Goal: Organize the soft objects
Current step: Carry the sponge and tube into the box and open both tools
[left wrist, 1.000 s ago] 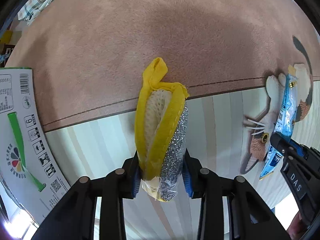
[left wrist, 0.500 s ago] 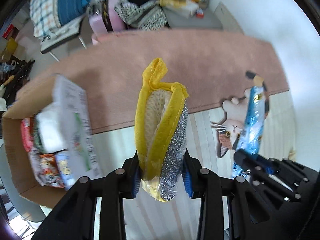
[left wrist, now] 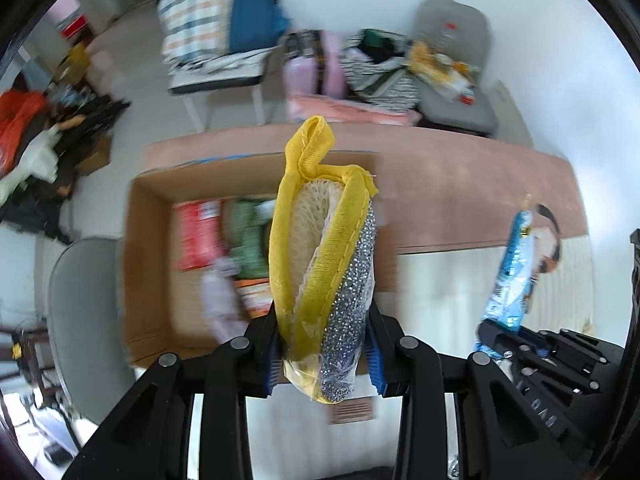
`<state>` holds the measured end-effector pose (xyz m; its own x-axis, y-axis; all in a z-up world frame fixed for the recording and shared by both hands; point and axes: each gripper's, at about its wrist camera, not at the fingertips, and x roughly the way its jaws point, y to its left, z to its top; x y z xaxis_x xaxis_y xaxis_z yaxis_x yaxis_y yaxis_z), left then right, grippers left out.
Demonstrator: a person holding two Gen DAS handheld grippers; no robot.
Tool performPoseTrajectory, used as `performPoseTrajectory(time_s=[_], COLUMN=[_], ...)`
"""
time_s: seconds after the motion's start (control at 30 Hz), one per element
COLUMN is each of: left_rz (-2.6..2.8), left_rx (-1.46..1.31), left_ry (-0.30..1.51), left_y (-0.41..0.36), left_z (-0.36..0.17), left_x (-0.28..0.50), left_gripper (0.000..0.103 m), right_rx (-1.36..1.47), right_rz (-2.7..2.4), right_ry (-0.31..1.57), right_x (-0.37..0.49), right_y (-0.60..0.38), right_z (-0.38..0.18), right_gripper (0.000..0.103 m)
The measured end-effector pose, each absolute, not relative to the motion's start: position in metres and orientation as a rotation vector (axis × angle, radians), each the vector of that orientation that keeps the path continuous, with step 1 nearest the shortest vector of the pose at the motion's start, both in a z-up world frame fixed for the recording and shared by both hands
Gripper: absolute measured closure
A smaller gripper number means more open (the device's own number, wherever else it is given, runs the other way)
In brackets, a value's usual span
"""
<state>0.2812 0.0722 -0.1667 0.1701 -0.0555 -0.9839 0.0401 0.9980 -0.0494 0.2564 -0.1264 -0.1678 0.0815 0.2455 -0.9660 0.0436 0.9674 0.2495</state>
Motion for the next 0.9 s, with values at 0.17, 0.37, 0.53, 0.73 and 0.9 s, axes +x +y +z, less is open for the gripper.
performPoseTrajectory(time_s=[0.17, 0.37, 0.53, 0.73, 0.9], left_rz=[0.016, 0.040, 0.052, 0.059, 0.035], left_rx=[-0.025, -0.093, -0.047, -0.047, -0.076], left_ry=[1.490, 1.661, 1.743, 1.814, 1.817], left_y=[0.140, 0.193, 0.207, 0.217, 0.215], left_z=[-0.209, -0.280, -0.321, -0.353, -0.355], left_x=[0.294, 0.316, 0.328, 0.338, 0.341], left_gripper=[0.072, 0.072, 0.072, 0.069, 0.048], right_rx=[0.177, 0.100, 0.054, 0.025, 0.028], right_rz=[0.146, 0.077, 0.019, -0.034, -0.040], right_ry=[1.530, 1.624, 1.675, 1.714, 1.747], right_x=[0.275, 0.303, 0.317, 0.325, 0.327], right_y=[-0.065, -0.033, -0.021, -0.016, -0.014], right_z=[-0.196, -0.258, -0.297, -0.331, -0.342], right_gripper=[0.090, 0.090, 0.090, 0.089, 0.073])
